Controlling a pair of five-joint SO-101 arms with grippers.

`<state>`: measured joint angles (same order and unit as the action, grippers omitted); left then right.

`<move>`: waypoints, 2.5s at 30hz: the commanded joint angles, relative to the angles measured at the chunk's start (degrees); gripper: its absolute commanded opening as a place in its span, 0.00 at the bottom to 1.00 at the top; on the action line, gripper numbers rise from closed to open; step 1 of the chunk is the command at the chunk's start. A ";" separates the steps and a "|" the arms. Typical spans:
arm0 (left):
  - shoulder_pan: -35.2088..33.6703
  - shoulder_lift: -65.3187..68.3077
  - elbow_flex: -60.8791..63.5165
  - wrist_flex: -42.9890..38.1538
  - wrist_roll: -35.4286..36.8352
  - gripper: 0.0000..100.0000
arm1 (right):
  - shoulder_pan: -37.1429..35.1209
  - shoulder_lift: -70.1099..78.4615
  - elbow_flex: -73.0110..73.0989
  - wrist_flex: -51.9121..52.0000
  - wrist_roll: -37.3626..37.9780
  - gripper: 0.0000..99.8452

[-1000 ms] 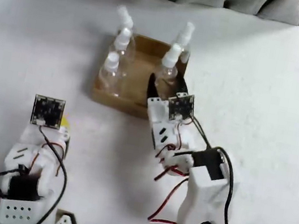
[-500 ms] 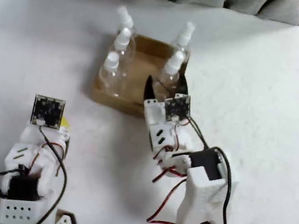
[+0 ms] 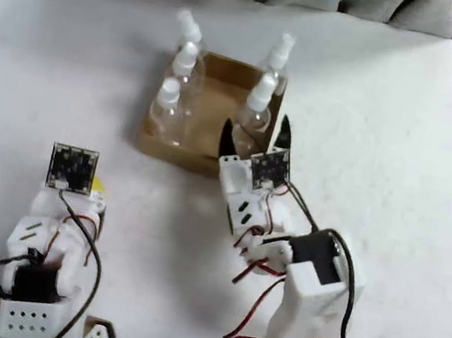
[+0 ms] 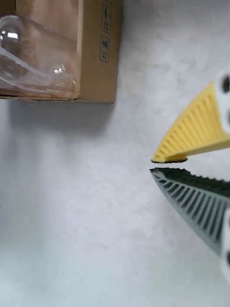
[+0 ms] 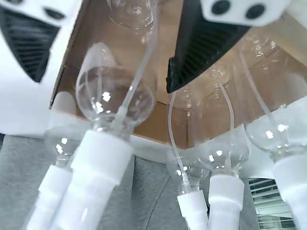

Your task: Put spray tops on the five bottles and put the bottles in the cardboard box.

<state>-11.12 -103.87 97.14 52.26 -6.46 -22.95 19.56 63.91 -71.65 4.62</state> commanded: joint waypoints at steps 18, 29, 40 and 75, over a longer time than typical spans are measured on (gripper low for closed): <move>-0.40 -0.48 -0.18 -0.35 -0.70 0.02 | 0.31 -49.10 22.15 18.33 0.26 0.20; -0.31 -0.48 -0.18 -0.35 -0.70 0.02 | 5.41 -87.78 31.38 48.31 -0.18 0.06; -0.31 -0.48 -0.18 -0.35 -0.70 0.02 | 17.36 -123.47 31.82 92.18 -0.26 0.02; 8.48 -0.84 -0.18 22.33 -0.53 0.02 | 28.44 -122.51 32.97 144.40 0.00 0.02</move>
<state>-3.30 -103.87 97.14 65.36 -6.46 4.84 -102.73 96.35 63.47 4.70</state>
